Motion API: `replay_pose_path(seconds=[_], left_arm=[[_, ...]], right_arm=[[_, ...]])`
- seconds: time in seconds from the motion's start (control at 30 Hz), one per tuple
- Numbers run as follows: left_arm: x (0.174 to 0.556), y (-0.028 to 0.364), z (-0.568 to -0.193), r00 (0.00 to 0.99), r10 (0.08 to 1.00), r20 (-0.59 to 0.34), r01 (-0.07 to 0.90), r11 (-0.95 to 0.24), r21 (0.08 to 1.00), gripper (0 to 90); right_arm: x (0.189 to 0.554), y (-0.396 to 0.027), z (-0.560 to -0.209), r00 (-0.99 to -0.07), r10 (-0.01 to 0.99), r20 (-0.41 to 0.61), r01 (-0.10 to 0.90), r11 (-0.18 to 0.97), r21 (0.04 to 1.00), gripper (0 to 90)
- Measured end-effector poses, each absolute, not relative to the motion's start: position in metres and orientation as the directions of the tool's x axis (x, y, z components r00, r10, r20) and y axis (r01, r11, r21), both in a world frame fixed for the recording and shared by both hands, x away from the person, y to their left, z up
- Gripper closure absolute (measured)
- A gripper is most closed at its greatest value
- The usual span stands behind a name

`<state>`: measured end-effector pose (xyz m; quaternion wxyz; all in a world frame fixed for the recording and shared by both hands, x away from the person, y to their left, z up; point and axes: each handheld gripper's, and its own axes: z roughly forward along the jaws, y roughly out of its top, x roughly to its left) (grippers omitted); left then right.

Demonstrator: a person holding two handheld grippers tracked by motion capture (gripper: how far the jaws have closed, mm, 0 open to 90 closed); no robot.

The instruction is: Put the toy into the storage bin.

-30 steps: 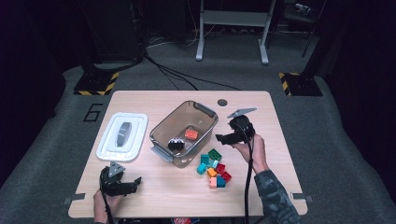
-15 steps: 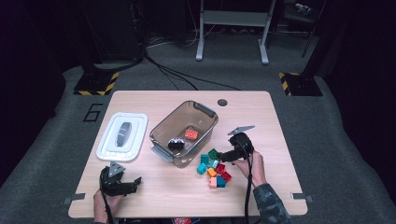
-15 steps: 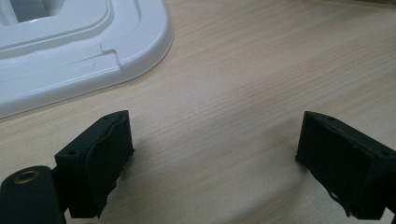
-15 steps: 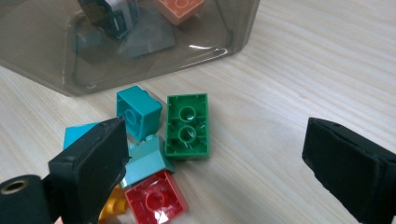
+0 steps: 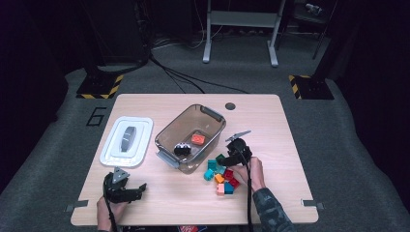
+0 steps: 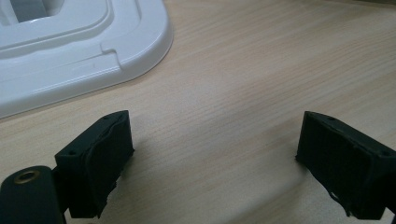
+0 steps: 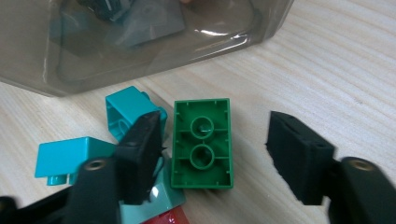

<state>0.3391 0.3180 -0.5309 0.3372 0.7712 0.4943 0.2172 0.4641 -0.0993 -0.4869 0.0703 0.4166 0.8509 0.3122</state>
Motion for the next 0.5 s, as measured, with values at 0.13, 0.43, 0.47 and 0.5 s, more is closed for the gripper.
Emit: replay_pose_path(seconds=[0.13,0.43,0.47,0.5], left_arm=[[0.339,0.3181,-0.5308,0.418,0.909,-0.001,0.618,-0.283,0.734,10.2],[0.3389,0.318,-0.5308,0.417,0.909,0.0,0.618,-0.283,0.733,10.3],[0.3388,0.318,-0.5308,0.416,0.909,0.0,0.618,-0.283,0.733,10.3],[0.3389,0.3179,-0.5308,0.416,0.909,0.0,0.618,-0.283,0.733,10.3]], right_arm=[[0.4646,-0.0944,-0.4882,-0.646,0.754,0.118,0.663,0.477,0.577,46.7],[0.4692,-0.0966,-0.4918,-0.62,0.775,0.119,0.687,0.464,0.559,57.5],[0.4691,-0.0979,-0.4916,-0.62,0.775,0.121,0.687,0.463,0.56,57.7],[0.4692,-0.0985,-0.4915,-0.62,0.775,0.124,0.688,0.461,0.561,57.5]])
